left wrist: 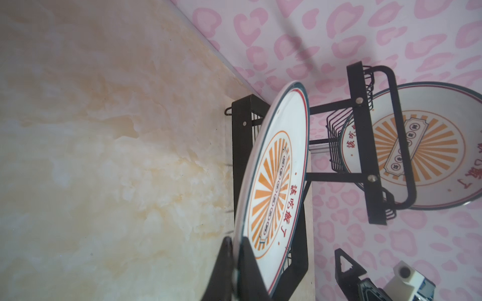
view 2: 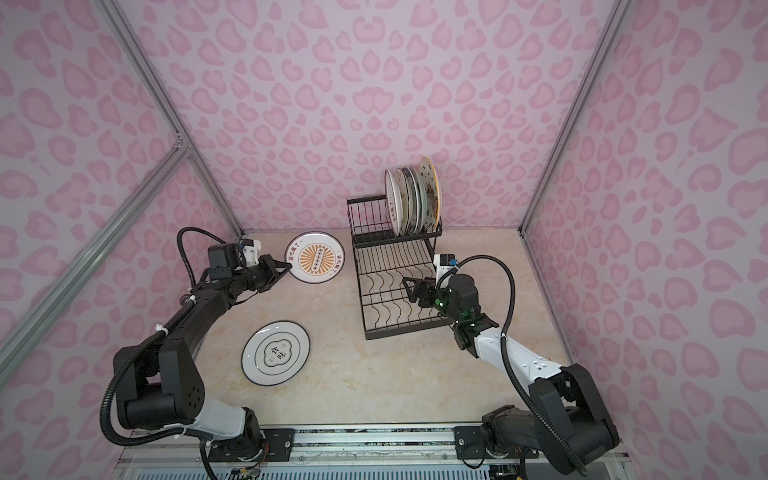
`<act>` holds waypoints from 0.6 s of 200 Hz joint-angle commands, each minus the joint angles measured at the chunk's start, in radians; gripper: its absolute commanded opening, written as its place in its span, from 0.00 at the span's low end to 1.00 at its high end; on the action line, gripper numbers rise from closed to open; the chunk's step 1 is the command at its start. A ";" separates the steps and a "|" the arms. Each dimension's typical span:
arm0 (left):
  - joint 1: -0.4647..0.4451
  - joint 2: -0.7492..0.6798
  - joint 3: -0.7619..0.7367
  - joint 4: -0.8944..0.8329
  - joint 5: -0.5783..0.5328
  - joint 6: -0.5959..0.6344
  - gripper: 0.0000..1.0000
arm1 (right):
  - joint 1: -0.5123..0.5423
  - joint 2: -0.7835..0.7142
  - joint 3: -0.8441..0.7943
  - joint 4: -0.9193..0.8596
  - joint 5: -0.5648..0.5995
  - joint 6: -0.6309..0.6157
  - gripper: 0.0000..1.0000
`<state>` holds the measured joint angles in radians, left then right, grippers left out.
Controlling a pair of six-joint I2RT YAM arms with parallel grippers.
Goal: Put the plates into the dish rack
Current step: 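Carry the sunburst plate toward the right gripper with the left gripper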
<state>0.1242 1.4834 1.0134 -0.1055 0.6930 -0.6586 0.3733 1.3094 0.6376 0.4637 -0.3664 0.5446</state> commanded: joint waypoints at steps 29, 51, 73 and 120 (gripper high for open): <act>-0.014 -0.090 -0.113 0.062 0.103 0.023 0.03 | 0.012 0.062 0.013 0.133 -0.052 0.086 0.84; -0.029 -0.112 -0.141 0.057 0.109 0.031 0.03 | 0.026 0.080 0.023 0.136 -0.049 0.093 0.84; -0.054 -0.117 -0.161 0.073 0.143 0.042 0.03 | 0.036 0.094 0.030 0.140 -0.042 0.110 0.84; -0.113 -0.085 -0.129 0.023 0.218 0.112 0.03 | 0.047 0.106 0.041 0.146 -0.048 0.135 0.82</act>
<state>0.0307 1.3857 0.8585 -0.0834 0.8383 -0.6014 0.4171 1.4090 0.6682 0.5785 -0.4007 0.6655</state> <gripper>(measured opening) 0.084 0.831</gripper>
